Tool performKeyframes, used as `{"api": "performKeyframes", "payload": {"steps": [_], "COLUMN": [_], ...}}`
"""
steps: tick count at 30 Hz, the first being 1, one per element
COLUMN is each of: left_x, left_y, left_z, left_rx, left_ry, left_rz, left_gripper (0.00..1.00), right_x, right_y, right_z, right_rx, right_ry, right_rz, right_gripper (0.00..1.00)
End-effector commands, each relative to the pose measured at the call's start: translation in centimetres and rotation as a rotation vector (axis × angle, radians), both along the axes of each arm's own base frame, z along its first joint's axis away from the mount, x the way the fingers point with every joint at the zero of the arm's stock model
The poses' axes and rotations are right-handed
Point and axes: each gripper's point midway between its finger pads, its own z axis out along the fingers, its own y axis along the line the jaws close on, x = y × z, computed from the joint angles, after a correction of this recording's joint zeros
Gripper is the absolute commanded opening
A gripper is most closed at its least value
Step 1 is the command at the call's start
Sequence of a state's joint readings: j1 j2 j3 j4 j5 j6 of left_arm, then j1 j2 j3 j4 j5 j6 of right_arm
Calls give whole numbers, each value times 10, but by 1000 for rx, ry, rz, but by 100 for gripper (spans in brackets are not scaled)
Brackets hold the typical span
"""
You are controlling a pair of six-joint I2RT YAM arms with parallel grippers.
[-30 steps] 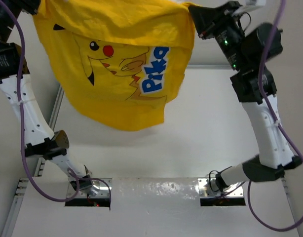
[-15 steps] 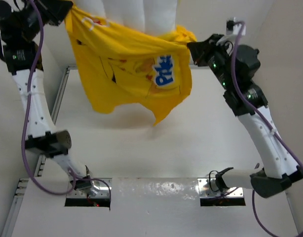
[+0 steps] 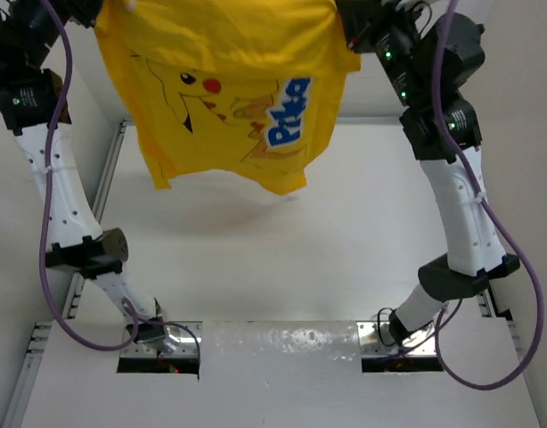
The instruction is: Put the pillow into the pillowcase
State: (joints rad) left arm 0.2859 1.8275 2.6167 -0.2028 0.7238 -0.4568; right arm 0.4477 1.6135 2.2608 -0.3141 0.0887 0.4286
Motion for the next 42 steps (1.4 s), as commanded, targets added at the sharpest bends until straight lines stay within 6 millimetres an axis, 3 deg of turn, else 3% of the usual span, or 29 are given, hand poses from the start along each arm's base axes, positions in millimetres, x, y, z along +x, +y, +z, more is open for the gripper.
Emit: {"api": "performKeyframes", "payload": {"steps": [1, 2, 3, 4, 5, 6, 8, 9, 10, 14, 15, 17, 18, 19, 20, 22, 24, 25, 27, 28, 30, 32, 34, 35, 37, 39, 40, 41, 42], "left_x": [-43, 1, 18, 29, 21, -11, -110, -108, -98, 40, 47, 57, 13, -28, -67, -89, -51, -10, -10, -1, -69, -134, -75, -14, 33, 72, 77, 63, 36], "left_y": [-15, -10, -6, 4, 11, 18, 9, 8, -2, 0, 6, 20, 11, 3, 2, -15, -19, -5, 10, 18, 5, -10, -21, -11, -5, 12, 14, 11, 20], "left_z": [-2, -85, -105, -101, -25, 36, 124, 114, 89, -203, -221, -136, -1, 50, 81, 58, -10, -73, -39, -10, 81, 122, 57, -28, -117, -175, -151, -60, -7], "left_rx": [50, 17, -26, -66, -64, -39, -5, 7, 42, 70, 73, 109, 124, 131, 134, 148, 155, 136, 71, 61, 75, 102, 104, 92, 49, 7, 15, 4, -6], "left_ry": [-20, 204, 253, 255, 76, -131, -525, -488, -405, 517, 554, 367, -39, -233, -355, -309, -34, 170, 103, 15, -329, -570, -273, 49, 300, 479, 438, 181, -3], "left_rz": [-10, -32, -22, 9, 40, 78, 148, 154, 113, 50, 76, 169, 202, 197, 198, 114, 35, 52, 135, 144, 136, 159, 38, 47, 68, 107, 113, 103, 110], "left_gripper": [0, 0, 0, 0, 0, 0, 0, 0, 0, 0, 0, 0, 0, 0, 0, 0, 0, 0, 0, 0, 0, 0, 0, 0, 0, 0, 0, 0, 0], "right_x": [-62, -52, -5, -24, -15, -67, -56, -95, -81, -17, -14, -10, -16, -90, -48, -76, -77, -5, -37, -81, -46, -115, -88, -83, -38, -9, -7, -6, -72], "right_y": [-40, -35, -13, -31, -33, -59, -42, -58, -56, -34, -36, -34, -34, -63, -35, -46, -54, -23, -49, -73, -47, -76, -71, -79, -74, -51, -47, -43, -70], "right_z": [66, 27, -112, -58, -48, 68, 125, 159, 138, -152, -162, -77, -28, 111, 101, 135, 88, -67, -24, 74, 102, 178, 115, 82, -53, -81, -56, -25, 107], "right_rx": [84, 77, 36, 182, 125, 144, 153, 209, 171, 111, 118, 94, 51, 170, 116, 171, 80, -79, 143, 195, 83, 228, 157, 183, 126, 55, 43, 37, 154], "right_ry": [-138, -76, 122, -76, -60, -220, -367, -454, -363, 126, 175, 56, -42, -333, -284, -358, -183, 129, -153, -314, -303, -538, -380, -347, -76, 30, -11, -60, -332], "right_rz": [-35, -33, -35, -61, -99, -116, -69, -57, -76, -99, -117, -113, -110, -92, -63, -48, -83, -97, -143, -165, -136, -120, -151, -197, -262, -214, -200, -186, -172], "right_gripper": [0, 0, 0, 0, 0, 0, 0, 0, 0, 0, 0, 0, 0, 0, 0, 0, 0, 0, 0, 0, 0, 0, 0, 0, 0, 0, 0, 0, 0]}}
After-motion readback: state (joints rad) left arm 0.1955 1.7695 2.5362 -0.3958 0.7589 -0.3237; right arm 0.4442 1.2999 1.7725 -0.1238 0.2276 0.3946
